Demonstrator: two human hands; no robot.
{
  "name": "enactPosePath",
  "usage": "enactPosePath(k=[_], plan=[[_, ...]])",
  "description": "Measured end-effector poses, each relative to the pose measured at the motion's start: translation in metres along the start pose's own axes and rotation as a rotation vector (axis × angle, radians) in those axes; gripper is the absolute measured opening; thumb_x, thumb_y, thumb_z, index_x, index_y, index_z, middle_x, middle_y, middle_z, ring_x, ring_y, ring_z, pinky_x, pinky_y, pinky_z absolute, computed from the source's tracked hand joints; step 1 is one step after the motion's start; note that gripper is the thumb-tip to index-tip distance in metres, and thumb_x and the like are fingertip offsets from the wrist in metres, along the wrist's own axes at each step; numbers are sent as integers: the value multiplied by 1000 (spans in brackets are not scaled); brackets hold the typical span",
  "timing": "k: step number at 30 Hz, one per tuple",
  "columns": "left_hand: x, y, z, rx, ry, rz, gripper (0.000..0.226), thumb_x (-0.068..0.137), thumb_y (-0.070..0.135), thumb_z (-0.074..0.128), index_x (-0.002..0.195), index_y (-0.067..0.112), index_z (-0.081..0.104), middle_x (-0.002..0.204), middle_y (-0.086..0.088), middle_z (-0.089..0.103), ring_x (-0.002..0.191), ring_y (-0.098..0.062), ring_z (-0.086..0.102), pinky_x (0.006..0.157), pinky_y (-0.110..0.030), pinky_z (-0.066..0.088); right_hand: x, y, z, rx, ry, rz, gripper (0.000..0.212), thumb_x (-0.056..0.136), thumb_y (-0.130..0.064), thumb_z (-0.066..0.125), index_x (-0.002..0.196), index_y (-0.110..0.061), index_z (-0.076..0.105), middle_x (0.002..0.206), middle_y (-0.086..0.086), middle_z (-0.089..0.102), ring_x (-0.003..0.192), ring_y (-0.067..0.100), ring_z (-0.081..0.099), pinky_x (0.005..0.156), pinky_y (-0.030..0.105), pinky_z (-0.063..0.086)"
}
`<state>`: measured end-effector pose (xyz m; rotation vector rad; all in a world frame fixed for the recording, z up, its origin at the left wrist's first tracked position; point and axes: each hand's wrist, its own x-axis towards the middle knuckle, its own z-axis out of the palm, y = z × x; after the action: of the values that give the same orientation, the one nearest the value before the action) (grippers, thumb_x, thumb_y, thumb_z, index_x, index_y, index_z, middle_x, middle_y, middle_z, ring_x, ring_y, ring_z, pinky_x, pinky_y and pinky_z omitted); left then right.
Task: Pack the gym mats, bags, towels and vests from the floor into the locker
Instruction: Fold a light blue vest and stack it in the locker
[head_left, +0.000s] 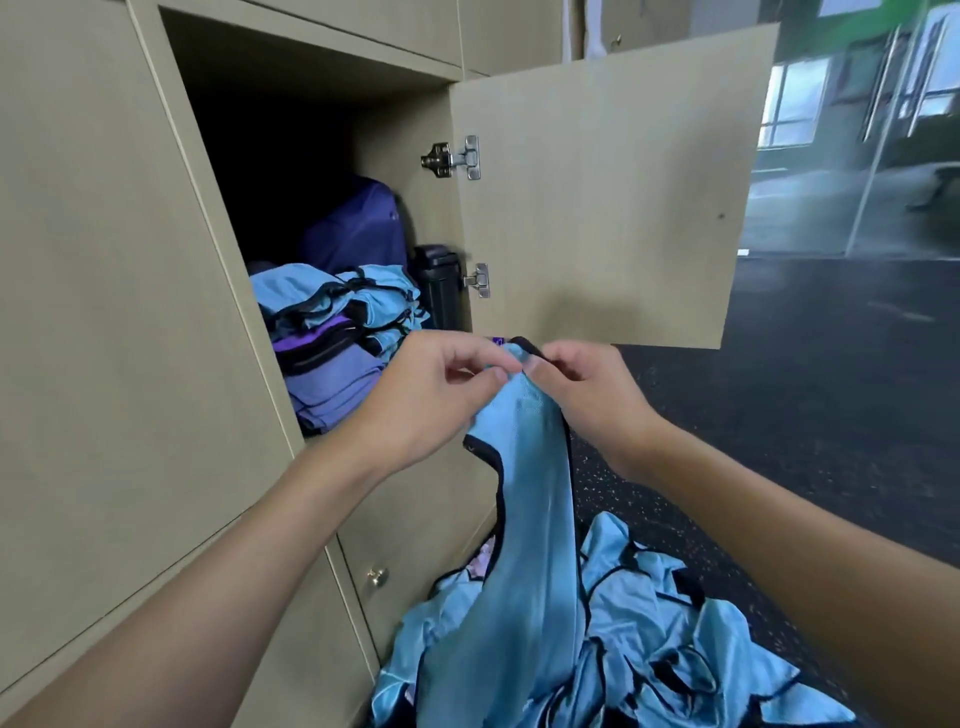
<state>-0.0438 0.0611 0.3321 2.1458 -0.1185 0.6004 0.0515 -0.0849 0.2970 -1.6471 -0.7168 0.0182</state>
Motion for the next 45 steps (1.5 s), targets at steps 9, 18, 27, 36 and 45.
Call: enactPosePath(k=[9,18,27,36,45], plan=[[16,-12,1,-8,-72,-93,33,93,-10,55,116,8,69,91,-9,76,76,-11,75,80,-22,59,-19,3,12,35,103,-53,12,98,-22,58,93,-13,52,83,12,57,67,9,49,63,20,41],[17,4,-3,231,176,98,13,86,20,77,76,14,74,61,-13,62,52,-12,49,54,-20,42,-17,-13,16,-28,67,-91,17,96,-9,59,84,-17,67,73,10,60,64,10,47,60,29,41],[27,25,-18,164,253,242,18,88,18,74,76,9,65,98,5,71,92,-14,65,82,-22,48,3,-46,-1,79,127,-171,16,98,-11,57,88,-13,69,74,3,64,67,8,54,64,27,47],[29,15,-3,151,118,88,16,93,20,68,97,12,55,77,-7,61,57,-3,44,54,-14,35,0,-32,-1,190,183,-48,17,99,-8,54,97,-16,69,83,3,74,72,10,65,71,33,55],[29,22,-4,21,155,105,35,91,22,72,80,-10,64,63,-21,49,58,-16,40,51,-28,30,-13,-19,5,175,9,31,30,93,-9,65,122,-15,56,79,2,67,84,19,65,97,48,53]])
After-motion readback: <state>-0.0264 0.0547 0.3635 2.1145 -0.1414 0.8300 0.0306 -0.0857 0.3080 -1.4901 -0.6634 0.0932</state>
